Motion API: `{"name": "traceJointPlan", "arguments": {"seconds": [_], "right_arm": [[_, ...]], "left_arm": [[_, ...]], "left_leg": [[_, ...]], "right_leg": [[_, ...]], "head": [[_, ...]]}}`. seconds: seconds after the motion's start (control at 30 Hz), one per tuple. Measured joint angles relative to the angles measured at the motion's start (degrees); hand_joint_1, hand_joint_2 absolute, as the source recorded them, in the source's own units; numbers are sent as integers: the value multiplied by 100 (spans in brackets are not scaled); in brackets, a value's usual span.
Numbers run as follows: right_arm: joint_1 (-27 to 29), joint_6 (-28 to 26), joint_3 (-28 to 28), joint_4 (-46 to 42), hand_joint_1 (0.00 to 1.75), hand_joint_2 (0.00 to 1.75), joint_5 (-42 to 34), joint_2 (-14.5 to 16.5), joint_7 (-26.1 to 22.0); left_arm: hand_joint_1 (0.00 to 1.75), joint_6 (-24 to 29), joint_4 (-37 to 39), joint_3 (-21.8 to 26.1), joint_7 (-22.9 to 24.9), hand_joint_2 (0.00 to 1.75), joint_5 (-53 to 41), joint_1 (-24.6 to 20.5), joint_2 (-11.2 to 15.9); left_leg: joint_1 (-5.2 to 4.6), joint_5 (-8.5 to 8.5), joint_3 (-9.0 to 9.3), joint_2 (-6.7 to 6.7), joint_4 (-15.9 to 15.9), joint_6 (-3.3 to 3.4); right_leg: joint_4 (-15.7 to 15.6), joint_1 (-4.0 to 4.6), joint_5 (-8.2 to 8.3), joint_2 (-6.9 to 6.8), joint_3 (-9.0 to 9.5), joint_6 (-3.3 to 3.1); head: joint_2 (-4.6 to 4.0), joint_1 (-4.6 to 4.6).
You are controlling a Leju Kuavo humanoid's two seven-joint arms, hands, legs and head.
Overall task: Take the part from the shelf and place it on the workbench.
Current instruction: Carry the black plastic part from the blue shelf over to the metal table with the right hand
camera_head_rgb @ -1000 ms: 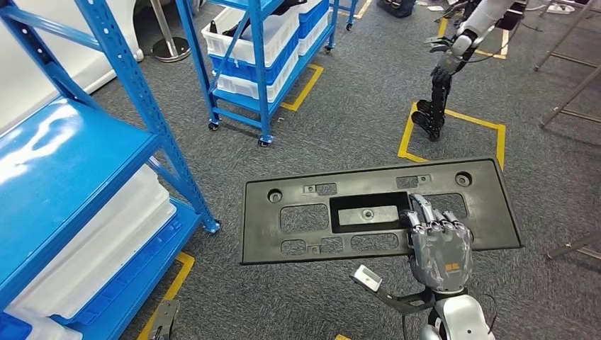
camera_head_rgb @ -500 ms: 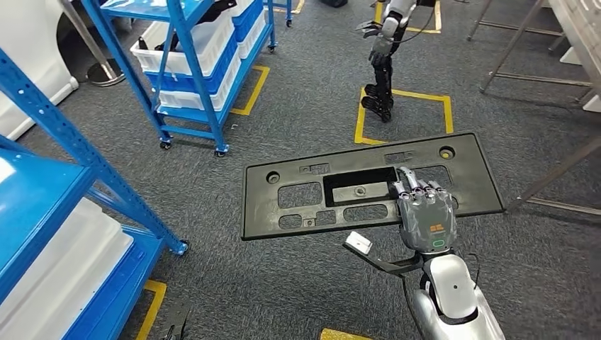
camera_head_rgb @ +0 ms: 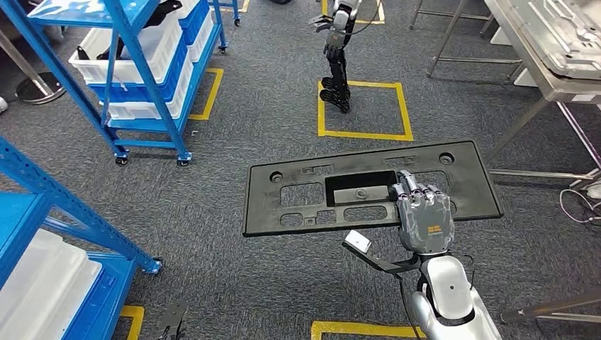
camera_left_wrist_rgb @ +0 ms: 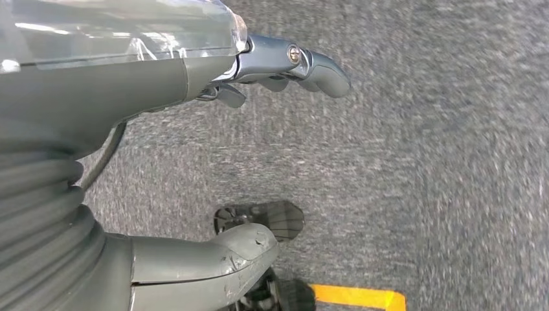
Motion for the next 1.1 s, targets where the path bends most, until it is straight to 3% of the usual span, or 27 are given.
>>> {"name": "traceJointPlan", "arguments": {"seconds": [0.07, 0.13, 0.17, 0.23, 0.3, 0.37, 0.43, 0.47, 0.5, 0.57, 0.6, 0.67, 0.73, 0.8, 0.87, 0.93, 0.97, 1.03, 1.1], "right_arm": [[-2, 0, 5, -3, 175, 175, 1, -4, 1], [-11, 0, 12, -6, 175, 175, 2, -5, 1], [-9, 0, 13, -6, 175, 175, 2, -9, 2], [8, -1, 15, -11, 175, 175, 2, -17, 3], [14, 1, 19, -30, 175, 175, -2, -23, 7], [13, 16, 25, -44, 175, 175, -13, -23, 15], [28, 37, 35, -45, 175, 175, -22, -23, 17], [39, 45, 40, -45, 175, 175, -24, -23, 17], [47, 49, 43, -45, 175, 175, -24, -24, 17], [52, 55, 46, -47, 175, 175, -24, -23, 25], [51, 61, 46, -49, 175, 175, -24, -23, 37], [65, 73, 46, -58, 175, 175, -24, -21, 72], [109, 79, 46, -84, 175, 175, -21, -22, 108], [132, 81, 51, -114, 175, 175, -17, -21, 136], [130, 87, 61, -132, 175, 175, -16, -17, 159], [150, 105, 68, -138, 175, 175, -17, -15, 181], [163, 121, 68, -138, 175, 175, -18, -15, 192], [177, 148, 69, -141, 175, 175, -22, -15, 205], [168, 161, 71, -148, 175, 175, -26, -14, 211]], "left_arm": [[0, -7, 0, -15, -1, 175, -1, -4, 0], [0, -10, 1, -20, -2, 175, -1, -8, 2], [0, -10, 1, -21, -2, 175, -1, -11, 3], [0, -24, -1, -26, -2, 175, -5, -22, 8], [0, -55, -1, -32, -2, 175, -19, -31, 19], [0, -101, 1, -36, 8, 175, -48, -13, 37], [0, -142, 4, -41, 21, 175, -74, 22, 56], [0, -155, 5, -46, 25, 175, -78, 32, 64], [0, -162, 6, -54, 26, 175, -81, 33, 73], [0, -178, 6, -68, 26, 175, -81, 19, 96], [0, -185, 6, -74, 27, 175, -80, 12, 107], [0, -196, 7, -80, 29, 175, -74, 9, 118], [0, -201, 8, -98, 32, 175, -68, 7, 113], [0, -203, 9, -127, 31, 175, -64, 1, 108], [0, -207, 10, -143, 32, 175, -64, 17, 109], [0, -222, 10, -150, 42, 175, -65, 47, 112], [0, -234, 10, -155, 48, 175, -66, 58, 112], [0, -252, 10, -161, 57, 175, -68, 63, 109], [0, -257, 10, -164, 60, 175, -68, 62, 107]], "left_leg": [[-18, -46, 56, 130, 2, -40], [-49, -90, 100, 247, 4, -98], [-63, -105, 117, 312, -2, -125], [-65, -151, 157, 389, -1, -180], [-47, -352, 62, 149, 274, -223], [-26, -695, -279, -174, 985, -245], [-24, -831, -609, -255, 1565, -259], [-24, -730, -654, -264, 1571, -259], [-23, -532, -598, -278, 1358, -253], [-15, -110, -332, -461, 633, -221], [-7, -7, -217, -568, 351, -204], [-13, 0, -124, -675, 140, -162], [-14, 29, -93, -564, 74, -91], [7, 68, -50, -435, -7, -14], [8, 70, -26, -294, -42, 24], [3, 50, -21, -137, -41, 32], [2, 38, -13, -59, -39, 27], [1, 6, 26, 83, -39, -3], [-25, -40, 77, 206, -38, -59]], "right_leg": [[-796, 58, 335, -264, 417, -62], [-1226, 132, 424, -456, 630, -148], [-1245, 159, 402, -438, 630, -183], [-1280, 132, 419, -282, 637, -247], [-1336, 83, 448, -140, 675, -321], [-1343, 62, 454, 11, 689, -369], [-1324, 65, 444, 187, 689, -385], [-1310, 67, 438, 280, 689, -385], [-1293, 66, 429, 371, 690, -378], [-1241, 67, 403, 538, 678, -341], [-1213, 64, 393, 610, 657, -314], [-1191, 41, 398, 725, 608, -242], [-1203, 20, 412, 773, 586, -165], [-995, 39, 271, 521, 487, -107], [-384, 34, -47, 187, 187, -65], [179, 1, -234, 77, -107, -29], [211, -14, -184, 48, -129, -19], [-356, -24, 169, -78, 173, -27], [-1055, 37, 409, -371, 548, -78]], "head": [[0, 1], [0, -1], [0, -3], [-1, -3], [-1, -6], [0, -8], [0, -8], [0, -8], [0, -8], [0, -7], [0, -7], [0, -6], [0, -7], [0, 11], [0, 27], [0, 27], [0, 27], [0, 27], [0, 27]]}}
